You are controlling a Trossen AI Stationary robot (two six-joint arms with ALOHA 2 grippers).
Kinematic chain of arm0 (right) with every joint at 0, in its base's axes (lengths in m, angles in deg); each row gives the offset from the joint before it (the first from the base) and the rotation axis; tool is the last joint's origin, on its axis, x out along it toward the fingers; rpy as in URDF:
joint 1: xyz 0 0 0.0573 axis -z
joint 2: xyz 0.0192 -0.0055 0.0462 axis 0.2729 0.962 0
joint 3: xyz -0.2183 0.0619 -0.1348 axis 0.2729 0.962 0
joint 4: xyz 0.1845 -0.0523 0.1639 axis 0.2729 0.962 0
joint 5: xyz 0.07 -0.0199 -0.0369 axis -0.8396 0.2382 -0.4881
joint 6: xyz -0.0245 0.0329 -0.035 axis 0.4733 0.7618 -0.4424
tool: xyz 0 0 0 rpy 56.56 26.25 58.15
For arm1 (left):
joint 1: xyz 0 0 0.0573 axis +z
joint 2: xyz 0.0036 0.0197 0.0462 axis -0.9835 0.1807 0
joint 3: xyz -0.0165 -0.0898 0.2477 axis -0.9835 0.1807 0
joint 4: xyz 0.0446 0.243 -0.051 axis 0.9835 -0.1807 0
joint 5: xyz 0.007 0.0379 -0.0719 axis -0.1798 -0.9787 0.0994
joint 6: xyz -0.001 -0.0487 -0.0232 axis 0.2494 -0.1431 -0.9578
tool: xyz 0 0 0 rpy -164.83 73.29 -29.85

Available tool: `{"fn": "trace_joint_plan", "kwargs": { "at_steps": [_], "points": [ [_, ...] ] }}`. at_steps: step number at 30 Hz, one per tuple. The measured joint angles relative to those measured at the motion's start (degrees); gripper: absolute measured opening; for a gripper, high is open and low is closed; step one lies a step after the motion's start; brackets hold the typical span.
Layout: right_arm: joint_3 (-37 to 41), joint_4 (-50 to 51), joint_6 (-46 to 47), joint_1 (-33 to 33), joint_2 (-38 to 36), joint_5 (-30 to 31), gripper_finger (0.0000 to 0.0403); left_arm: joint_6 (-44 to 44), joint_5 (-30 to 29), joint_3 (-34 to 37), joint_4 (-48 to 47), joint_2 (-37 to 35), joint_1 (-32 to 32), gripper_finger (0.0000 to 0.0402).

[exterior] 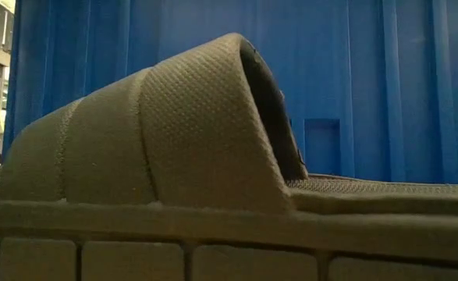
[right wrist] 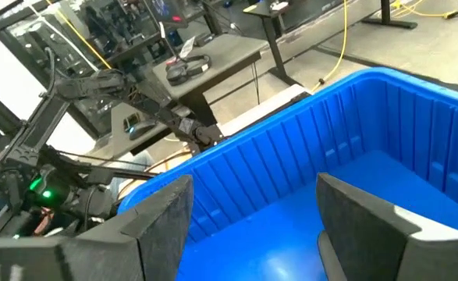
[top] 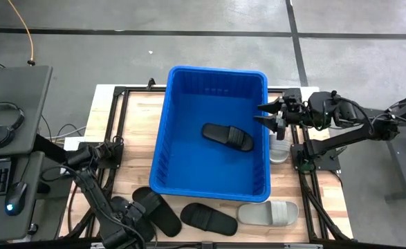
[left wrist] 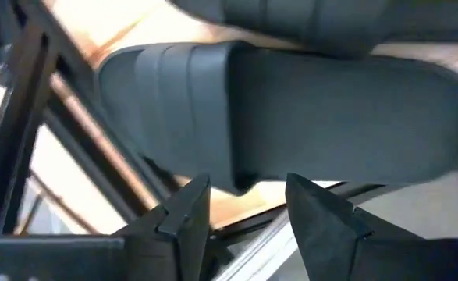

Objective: Pick and place slides into bin
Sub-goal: Put the black slipper into the blue bin

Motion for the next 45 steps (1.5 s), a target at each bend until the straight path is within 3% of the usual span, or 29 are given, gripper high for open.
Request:
{"fn": "trace_joint_plan", "kwargs": {
  "at_steps": [6, 36, 40, 45],
  "points": [
    [0.0, 0.0, 0.1, 0.0, 0.6, -0.4, 0.0261, 2.4, 4.2, 0.1, -2.7, 3.7, 0.0, 0.0154],
    [0.0, 1.9, 0.4, 0.0, 0.6, -1.4, 0.0261, 2.6, 1.2, 0.0, -6.5, 9.7, 0.0, 0.0152],
    [0.0, 1.9, 0.4, 0.0, 0.6, -1.4, 0.0261, 2.6, 1.0, 0.0, -6.5, 9.7, 0.0, 0.0122],
    [0.0, 2.0, 0.4, 0.0, 0.6, -1.4, 0.0261, 4.4, 1.2, 0.0, -6.5, 9.7, 0.0, 0.0047]
  ]
}}
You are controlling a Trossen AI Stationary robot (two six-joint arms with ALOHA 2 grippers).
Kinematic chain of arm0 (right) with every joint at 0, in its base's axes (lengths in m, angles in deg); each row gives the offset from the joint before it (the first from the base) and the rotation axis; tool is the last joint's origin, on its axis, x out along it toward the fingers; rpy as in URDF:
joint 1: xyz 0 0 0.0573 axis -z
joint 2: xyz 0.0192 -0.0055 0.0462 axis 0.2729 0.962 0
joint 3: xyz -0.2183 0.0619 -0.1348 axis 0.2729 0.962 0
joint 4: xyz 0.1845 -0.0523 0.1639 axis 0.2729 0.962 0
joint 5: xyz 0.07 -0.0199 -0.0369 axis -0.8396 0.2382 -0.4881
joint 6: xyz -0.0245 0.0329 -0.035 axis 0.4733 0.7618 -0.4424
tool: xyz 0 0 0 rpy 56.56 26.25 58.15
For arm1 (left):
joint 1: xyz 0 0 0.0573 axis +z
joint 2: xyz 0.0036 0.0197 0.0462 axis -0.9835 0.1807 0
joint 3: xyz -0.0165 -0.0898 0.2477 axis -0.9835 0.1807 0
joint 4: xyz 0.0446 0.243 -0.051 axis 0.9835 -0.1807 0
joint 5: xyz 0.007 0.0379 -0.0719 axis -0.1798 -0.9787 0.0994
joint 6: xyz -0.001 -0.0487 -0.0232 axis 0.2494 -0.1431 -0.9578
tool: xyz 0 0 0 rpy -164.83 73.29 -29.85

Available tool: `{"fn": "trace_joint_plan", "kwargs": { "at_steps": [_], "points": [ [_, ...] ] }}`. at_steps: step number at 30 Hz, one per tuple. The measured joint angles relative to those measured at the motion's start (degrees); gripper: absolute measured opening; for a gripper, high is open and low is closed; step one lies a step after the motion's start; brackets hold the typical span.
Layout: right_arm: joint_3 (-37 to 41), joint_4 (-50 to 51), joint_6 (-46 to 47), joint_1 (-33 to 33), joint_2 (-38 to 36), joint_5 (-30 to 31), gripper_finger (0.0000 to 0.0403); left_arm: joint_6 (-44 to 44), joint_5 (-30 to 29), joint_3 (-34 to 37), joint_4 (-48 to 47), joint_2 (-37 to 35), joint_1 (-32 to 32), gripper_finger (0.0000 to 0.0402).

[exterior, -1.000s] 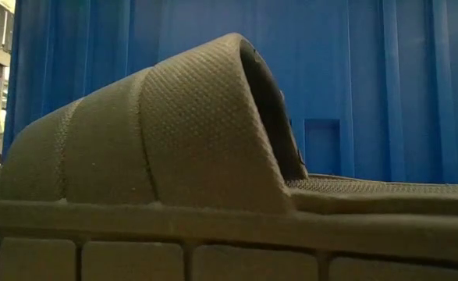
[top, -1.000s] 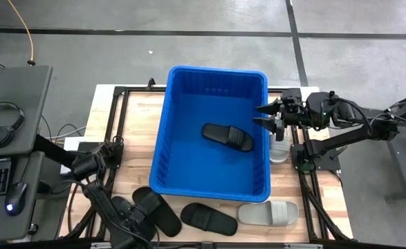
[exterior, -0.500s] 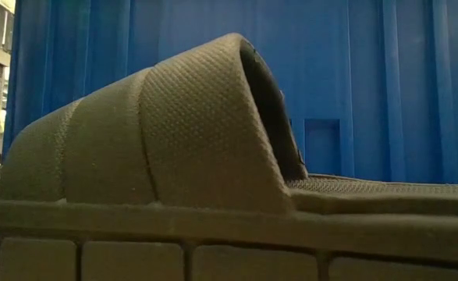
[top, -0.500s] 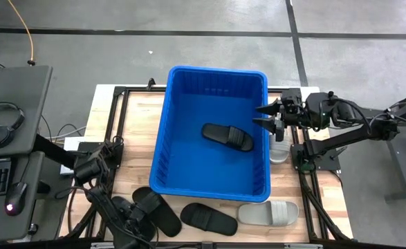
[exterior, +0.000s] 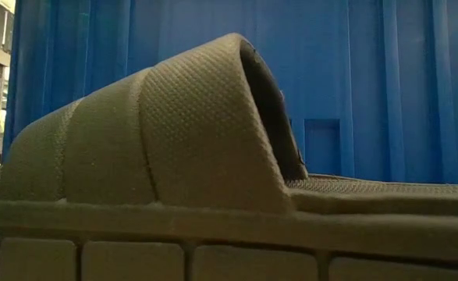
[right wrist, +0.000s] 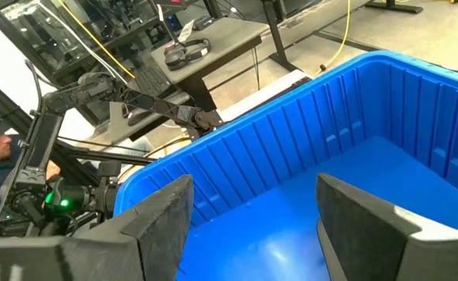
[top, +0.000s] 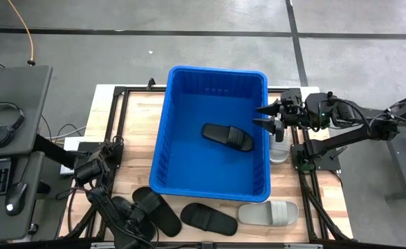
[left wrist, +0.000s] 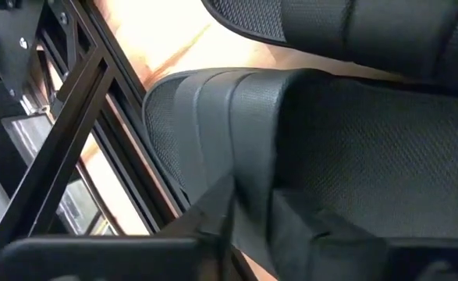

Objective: Pick and place slides into bin
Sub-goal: Put the black slipper into the blue bin

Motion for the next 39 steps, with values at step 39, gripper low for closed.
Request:
{"fn": "trace_joint_plan", "kwargs": {
  "at_steps": [39],
  "points": [
    [0.0, 0.1, 0.4, 0.0, 0.0, 1.4, 0.0261, 4.7, -22.9, -34.8, 0.1, -0.2, -2.6, 0.0002]
  ]
}}
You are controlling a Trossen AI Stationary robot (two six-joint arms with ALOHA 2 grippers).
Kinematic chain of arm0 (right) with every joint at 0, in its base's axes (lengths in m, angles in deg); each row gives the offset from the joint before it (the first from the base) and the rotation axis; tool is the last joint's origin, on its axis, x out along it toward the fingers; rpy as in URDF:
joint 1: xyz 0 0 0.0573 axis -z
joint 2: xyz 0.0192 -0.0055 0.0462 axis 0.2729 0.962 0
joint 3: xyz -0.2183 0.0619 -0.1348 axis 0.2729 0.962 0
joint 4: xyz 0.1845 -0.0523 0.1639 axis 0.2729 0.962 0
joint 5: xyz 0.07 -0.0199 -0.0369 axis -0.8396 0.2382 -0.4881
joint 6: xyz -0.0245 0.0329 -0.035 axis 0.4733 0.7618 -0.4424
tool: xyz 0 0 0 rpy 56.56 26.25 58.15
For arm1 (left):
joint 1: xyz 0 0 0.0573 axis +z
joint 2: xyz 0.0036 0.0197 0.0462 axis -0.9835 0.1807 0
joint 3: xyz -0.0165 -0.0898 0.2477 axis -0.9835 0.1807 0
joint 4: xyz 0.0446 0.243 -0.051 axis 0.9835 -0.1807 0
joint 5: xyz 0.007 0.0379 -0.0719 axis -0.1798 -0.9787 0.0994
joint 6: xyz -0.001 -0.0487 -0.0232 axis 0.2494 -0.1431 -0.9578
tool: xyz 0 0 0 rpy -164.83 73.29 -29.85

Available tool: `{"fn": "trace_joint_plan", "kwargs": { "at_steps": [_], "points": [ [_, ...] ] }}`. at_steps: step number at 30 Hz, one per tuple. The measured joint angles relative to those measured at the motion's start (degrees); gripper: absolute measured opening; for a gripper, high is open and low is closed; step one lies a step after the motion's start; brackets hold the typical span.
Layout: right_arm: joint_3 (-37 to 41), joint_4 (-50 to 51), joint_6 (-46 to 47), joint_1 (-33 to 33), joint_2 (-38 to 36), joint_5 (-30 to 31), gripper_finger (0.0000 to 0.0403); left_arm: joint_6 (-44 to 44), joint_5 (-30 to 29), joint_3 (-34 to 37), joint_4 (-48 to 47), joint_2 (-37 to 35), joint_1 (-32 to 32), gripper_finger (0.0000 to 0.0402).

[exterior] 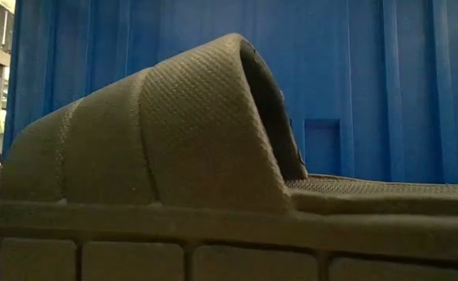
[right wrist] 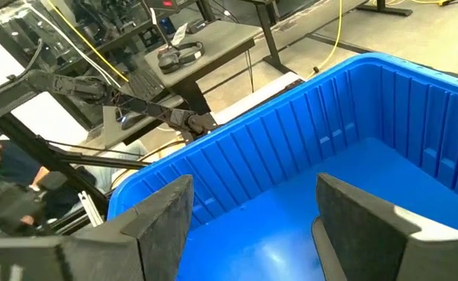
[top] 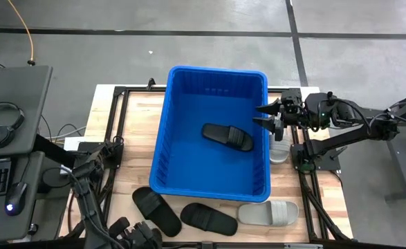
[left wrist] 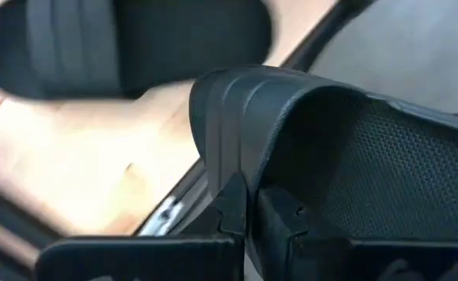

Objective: Pick and place slides into bin
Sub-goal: Put the black slipper into the blue bin

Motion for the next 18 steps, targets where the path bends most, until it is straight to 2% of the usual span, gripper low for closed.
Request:
{"fn": "trace_joint_plan", "kwargs": {
  "at_steps": [5, 13, 18],
  "points": [
    [0.0, -1.5, 0.2, 0.0, 0.0, -0.8, 0.0261, 2.9, -5.9, -5.9, 0.1, -0.1, 0.1, 0.0001],
    [0.0, -4.0, 0.2, 0.0, 0.0, -2.3, 0.0261, 4.3, -11.7, -5.4, -0.1, -5.7, 0.4, 0.0],
    [0.0, -3.9, 0.8, 0.0, 0.0, -2.7, 0.0261, 6.6, -18.5, -5.8, 0.0, -9.9, 0.4, 0.0]
  ]
}}
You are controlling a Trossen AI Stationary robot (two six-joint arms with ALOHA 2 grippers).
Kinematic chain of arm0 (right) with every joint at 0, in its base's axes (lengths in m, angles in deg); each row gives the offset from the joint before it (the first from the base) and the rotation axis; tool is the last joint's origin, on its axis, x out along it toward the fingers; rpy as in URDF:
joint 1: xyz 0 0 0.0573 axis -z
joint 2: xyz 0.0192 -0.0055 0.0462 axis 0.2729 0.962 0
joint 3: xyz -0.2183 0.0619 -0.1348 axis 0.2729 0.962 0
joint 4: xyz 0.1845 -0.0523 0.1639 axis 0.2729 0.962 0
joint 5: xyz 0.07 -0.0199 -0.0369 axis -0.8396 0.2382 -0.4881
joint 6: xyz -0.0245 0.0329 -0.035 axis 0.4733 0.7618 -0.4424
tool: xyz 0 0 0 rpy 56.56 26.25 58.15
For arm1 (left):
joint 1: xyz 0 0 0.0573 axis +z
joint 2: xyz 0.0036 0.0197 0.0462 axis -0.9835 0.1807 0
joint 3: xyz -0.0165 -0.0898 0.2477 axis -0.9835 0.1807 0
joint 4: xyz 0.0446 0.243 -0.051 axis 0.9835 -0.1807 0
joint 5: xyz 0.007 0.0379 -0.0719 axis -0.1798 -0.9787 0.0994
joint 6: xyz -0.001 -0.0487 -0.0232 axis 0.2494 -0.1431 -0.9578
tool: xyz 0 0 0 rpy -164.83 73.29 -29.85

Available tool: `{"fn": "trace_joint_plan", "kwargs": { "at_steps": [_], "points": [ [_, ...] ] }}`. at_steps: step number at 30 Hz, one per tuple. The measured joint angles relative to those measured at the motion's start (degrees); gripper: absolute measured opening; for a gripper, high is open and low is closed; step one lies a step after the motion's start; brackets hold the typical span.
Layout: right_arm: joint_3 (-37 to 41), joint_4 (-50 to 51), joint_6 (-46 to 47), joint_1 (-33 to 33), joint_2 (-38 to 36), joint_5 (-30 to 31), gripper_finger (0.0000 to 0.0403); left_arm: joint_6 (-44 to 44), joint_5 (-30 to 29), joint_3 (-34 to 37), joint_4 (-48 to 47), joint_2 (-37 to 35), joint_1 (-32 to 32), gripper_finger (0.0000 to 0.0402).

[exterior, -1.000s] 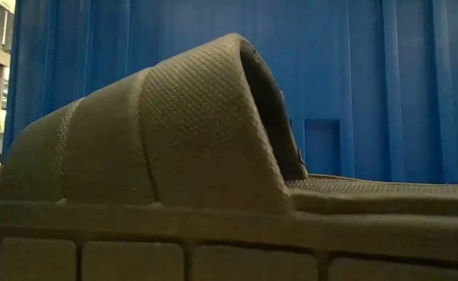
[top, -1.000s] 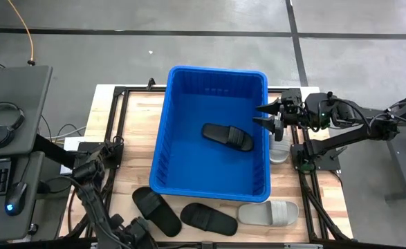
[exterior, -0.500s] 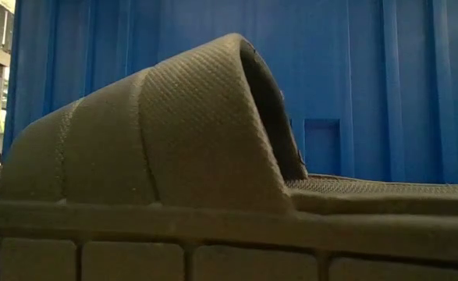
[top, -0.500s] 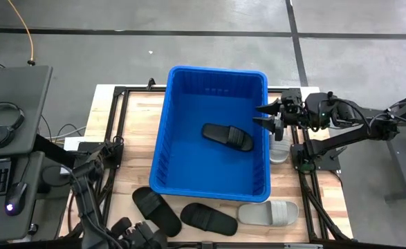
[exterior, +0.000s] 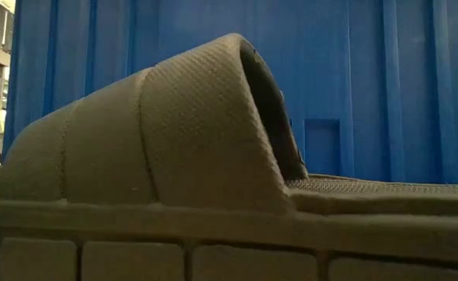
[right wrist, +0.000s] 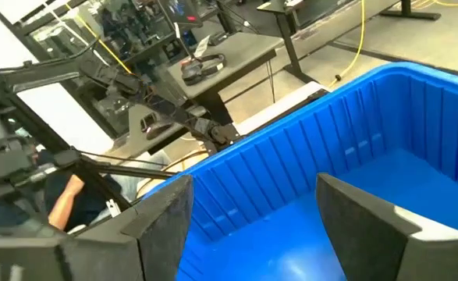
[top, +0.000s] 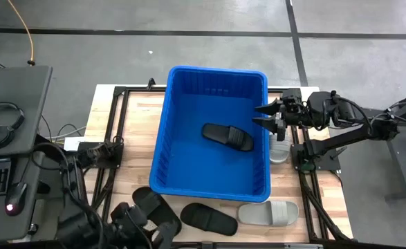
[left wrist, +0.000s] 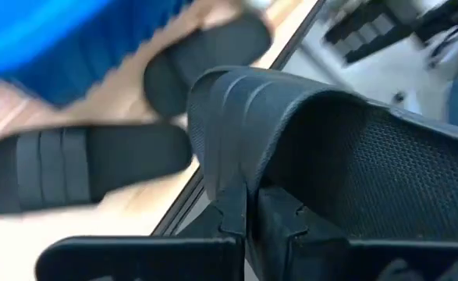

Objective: Pick and place slides into bin
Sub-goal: Put the black slipper into the blue bin

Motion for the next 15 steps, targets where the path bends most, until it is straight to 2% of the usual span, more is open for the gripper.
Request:
{"fn": "trace_joint_plan", "kwargs": {
  "at_steps": [8, 15],
  "points": [
    [0.0, 0.0, 0.3, 0.0, 0.0, 0.0, 0.0261, 4.8, -9.7, 0.0, 1.7, -7.4, 0.0, 0.0],
    [0.0, 0.0, 0.2, 0.0, 0.0, 0.0, 0.0261, 19.7, -22.2, -0.1, 8.9, -13.6, 1.0, 0.0]
  ]
}}
